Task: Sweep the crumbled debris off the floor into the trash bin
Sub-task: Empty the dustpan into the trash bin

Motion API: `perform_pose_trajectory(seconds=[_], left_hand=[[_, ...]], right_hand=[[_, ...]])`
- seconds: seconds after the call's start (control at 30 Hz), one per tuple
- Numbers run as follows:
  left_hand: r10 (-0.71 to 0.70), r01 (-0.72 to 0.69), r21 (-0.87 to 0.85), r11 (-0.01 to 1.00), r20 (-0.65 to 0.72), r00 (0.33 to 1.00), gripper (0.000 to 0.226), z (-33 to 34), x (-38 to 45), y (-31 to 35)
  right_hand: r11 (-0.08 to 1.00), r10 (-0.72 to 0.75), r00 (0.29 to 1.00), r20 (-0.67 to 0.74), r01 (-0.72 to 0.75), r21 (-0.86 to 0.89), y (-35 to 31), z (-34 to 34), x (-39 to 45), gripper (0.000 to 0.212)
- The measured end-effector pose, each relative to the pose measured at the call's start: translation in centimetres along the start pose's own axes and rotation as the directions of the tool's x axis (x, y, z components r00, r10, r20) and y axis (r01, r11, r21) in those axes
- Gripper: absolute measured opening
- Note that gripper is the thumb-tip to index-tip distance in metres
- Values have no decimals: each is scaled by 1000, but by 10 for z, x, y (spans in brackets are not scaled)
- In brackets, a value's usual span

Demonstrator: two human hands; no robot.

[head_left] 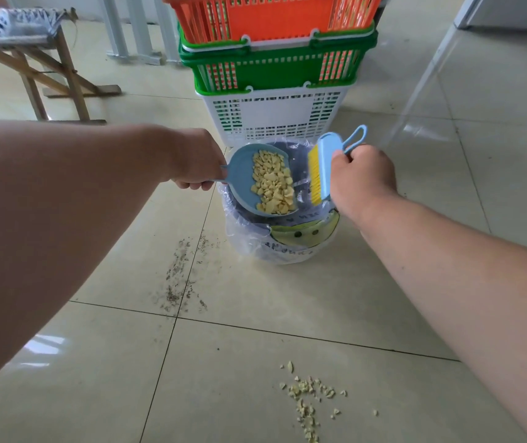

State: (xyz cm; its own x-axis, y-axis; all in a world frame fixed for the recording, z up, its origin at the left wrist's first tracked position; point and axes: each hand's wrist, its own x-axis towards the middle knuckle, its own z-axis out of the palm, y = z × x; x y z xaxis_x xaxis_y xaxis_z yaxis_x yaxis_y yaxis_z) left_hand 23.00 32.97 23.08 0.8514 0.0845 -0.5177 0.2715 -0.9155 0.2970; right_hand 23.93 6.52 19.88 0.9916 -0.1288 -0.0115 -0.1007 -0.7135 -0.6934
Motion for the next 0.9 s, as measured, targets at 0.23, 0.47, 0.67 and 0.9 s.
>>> perform_pose_trajectory(seconds=[0.23, 0.47, 0.67, 0.9], left_hand=[[5, -5, 52, 999, -6, 1000, 38, -1, 6, -2], [-20, 20, 0, 1000, -27, 999, 34, -10, 6, -11], [-52, 52, -3, 999, -5, 999, 37, -14, -4, -25], [-17, 17, 14, 1000, -24, 1000, 39, -13, -23, -17]], right_hand=[[856, 102, 949, 298, -236, 460, -24, 23, -19, 27], [942, 208, 973, 100, -227, 247, 2, 46, -19, 33], [926, 287, 958, 14, -281, 253, 6, 30, -15, 37], [757, 266, 941, 207, -337, 559, -18, 24, -39, 23]])
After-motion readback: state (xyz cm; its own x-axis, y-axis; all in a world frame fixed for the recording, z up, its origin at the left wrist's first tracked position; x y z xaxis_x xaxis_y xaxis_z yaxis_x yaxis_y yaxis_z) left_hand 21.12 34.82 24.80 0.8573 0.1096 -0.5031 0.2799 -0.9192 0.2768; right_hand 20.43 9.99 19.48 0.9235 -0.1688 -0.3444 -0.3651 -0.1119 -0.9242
